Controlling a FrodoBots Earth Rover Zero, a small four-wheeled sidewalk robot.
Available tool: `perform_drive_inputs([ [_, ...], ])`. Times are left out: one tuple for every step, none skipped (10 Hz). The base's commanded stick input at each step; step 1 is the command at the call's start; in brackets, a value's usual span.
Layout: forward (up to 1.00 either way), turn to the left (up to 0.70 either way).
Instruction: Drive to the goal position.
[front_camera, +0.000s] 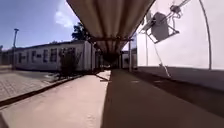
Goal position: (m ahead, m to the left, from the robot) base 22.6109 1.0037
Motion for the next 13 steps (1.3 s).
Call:
perform_drive_inputs([
  [0.70, 0.00],
  [0.70, 0.00],
  [0.70, 0.00],
  [0.70, 0.00],
  [0.70, 0.00],
  [0.70, 0.00],
  [0.70, 0.00],
  [0.70, 0.00],
  [0.70, 0.00],
  [0.70, 0.00],
  [0.70, 0.00],
  [0.70, 0.00],
  [0.70, 0.00],
])
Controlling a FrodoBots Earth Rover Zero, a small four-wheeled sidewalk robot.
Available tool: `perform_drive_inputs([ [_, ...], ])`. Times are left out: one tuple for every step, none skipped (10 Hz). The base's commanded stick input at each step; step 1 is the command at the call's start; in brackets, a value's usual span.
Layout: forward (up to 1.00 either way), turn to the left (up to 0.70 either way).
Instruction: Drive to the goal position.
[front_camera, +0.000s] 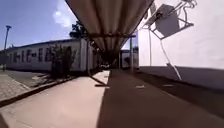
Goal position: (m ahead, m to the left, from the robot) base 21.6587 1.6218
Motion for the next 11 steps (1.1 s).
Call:
perform_drive_inputs([
  [0.70, 0.00],
  [0.70, 0.00],
  [0.70, 0.00],
  [0.70, 0.00],
  [0.70, 0.00],
  [0.70, 0.00],
  [0.70, 0.00],
  [0.70, 0.00],
  [0.70, 0.00],
  [0.70, 0.00],
  [0.70, 0.00],
])
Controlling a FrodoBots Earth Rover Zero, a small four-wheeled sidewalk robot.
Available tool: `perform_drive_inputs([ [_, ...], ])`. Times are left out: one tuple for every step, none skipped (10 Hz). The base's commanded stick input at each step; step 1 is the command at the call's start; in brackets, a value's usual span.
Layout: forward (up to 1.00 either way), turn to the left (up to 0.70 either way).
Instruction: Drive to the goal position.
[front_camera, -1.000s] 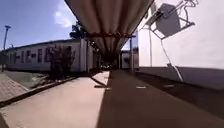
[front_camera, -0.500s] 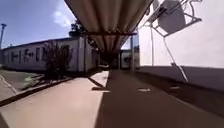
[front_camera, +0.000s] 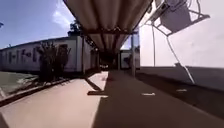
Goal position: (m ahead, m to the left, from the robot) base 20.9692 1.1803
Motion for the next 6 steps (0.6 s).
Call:
perform_drive_inputs([
  [0.70, 0.00],
  [0.70, 0.00],
  [0.70, 0.00],
  [0.70, 0.00],
  [0.70, 0.00],
  [0.70, 0.00],
])
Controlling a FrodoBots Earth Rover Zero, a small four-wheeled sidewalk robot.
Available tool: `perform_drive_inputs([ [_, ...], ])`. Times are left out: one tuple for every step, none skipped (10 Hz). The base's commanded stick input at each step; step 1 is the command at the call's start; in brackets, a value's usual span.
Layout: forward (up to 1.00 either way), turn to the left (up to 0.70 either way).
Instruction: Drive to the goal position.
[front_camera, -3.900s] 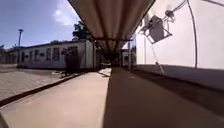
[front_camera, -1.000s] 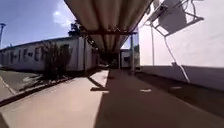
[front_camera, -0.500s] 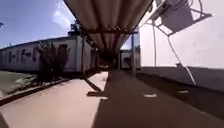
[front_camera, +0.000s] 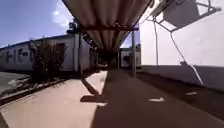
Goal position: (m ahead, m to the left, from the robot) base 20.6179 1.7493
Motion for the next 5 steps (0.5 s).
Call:
perform_drive_inputs([
  [0.70, 0.00],
  [0.70, 0.00],
  [0.70, 0.00],
  [0.70, 0.00],
  [0.70, 0.00],
])
